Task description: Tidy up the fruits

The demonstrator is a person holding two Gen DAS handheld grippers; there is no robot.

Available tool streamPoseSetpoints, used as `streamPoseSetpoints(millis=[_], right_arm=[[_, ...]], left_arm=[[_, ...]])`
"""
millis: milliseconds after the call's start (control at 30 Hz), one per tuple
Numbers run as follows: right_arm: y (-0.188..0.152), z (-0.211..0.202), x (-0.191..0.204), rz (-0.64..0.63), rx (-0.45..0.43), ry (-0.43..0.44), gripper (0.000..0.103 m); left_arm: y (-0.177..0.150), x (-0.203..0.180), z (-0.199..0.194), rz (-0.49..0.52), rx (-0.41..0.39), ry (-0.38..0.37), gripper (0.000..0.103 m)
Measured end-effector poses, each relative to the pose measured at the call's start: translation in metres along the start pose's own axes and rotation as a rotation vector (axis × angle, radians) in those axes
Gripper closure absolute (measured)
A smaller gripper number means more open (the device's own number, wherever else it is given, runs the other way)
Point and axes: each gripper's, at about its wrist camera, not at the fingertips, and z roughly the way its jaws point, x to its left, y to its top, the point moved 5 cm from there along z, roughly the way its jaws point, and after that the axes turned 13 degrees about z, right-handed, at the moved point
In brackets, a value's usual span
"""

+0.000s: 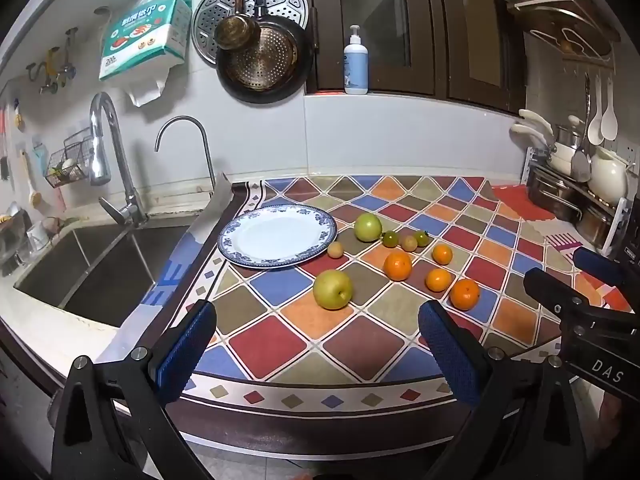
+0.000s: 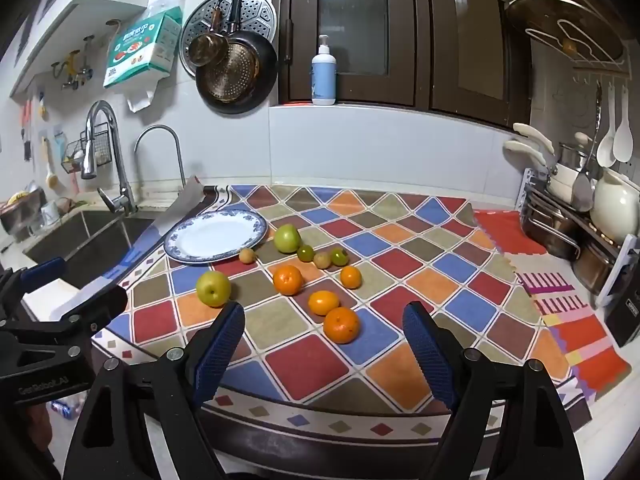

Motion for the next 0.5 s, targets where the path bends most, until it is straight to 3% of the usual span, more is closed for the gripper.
streamPoseSetpoints(millis=[67, 500], right_arm=[[-0.0006, -0.0010, -0.0002, -0.001, -0.003, 0.001, 0.021], [0.0001, -0.0025, 0.0014, 0.006, -0.005, 0.008, 0.021]], left_arm=[[0.0000, -0.0012, 0.0019, 0.014, 0.031, -0.001, 0.000], [-0.0002, 0.0016, -0.0042, 0.012, 0.020, 0.009, 0.000]])
